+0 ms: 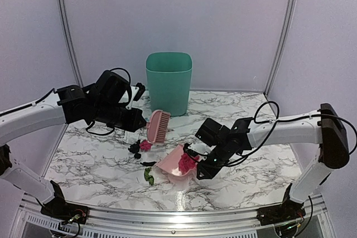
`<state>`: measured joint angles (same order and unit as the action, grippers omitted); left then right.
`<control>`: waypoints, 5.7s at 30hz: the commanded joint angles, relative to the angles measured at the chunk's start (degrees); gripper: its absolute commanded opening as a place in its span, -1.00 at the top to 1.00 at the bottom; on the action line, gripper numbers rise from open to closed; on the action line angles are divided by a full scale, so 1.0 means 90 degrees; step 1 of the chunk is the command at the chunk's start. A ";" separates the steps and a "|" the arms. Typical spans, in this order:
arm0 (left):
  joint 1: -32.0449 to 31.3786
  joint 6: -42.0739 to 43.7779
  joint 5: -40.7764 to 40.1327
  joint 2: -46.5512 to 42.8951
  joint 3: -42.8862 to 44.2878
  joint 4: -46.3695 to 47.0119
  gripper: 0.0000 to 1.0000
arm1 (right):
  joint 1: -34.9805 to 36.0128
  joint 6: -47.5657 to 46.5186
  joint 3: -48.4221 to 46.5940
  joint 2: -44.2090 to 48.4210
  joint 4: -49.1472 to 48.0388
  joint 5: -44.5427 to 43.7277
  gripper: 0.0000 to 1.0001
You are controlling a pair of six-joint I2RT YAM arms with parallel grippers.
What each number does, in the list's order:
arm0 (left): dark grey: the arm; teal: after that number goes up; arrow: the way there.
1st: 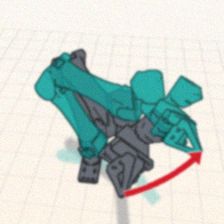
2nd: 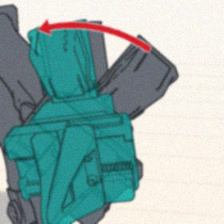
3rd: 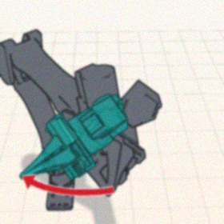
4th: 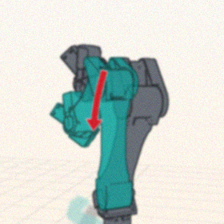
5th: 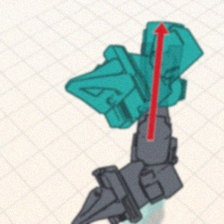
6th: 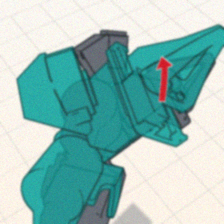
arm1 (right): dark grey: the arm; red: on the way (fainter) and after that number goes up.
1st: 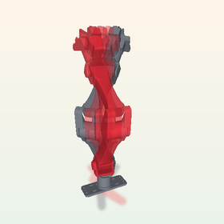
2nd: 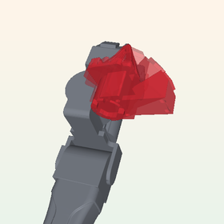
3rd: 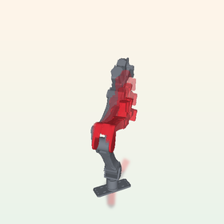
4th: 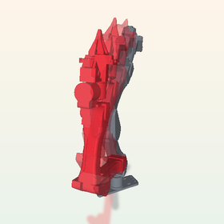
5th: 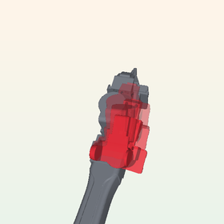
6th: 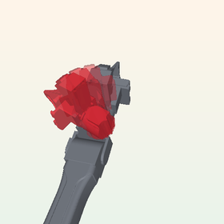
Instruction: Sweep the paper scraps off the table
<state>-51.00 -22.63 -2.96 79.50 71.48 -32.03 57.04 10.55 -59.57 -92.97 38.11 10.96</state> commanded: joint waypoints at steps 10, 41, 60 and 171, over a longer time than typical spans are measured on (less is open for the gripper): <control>0.0022 0.0039 -0.1326 -0.1301 -0.0735 -0.0974 1.00 | 0.0972 0.0535 0.0189 0.0606 0.1163 0.0071 1.00; -0.0301 0.0051 -0.0208 -0.0509 -0.1311 -0.1215 1.00 | 0.1298 0.0094 -0.0852 -0.0880 0.0760 0.0021 1.00; -0.0879 -0.0070 0.0070 -0.0048 -0.0927 -0.1174 1.00 | 0.0880 0.0317 -0.0509 -0.0751 0.0394 -0.0121 1.00; 0.0381 -0.0251 -0.2602 -0.3100 -0.2069 -0.0487 1.00 | 0.0395 0.0400 -0.2522 -0.0136 0.0497 -0.1542 1.00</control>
<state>-48.05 -25.08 -26.61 56.03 55.59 -36.18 61.17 14.74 -74.28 -91.74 38.39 -1.45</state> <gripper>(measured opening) 0.048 0.182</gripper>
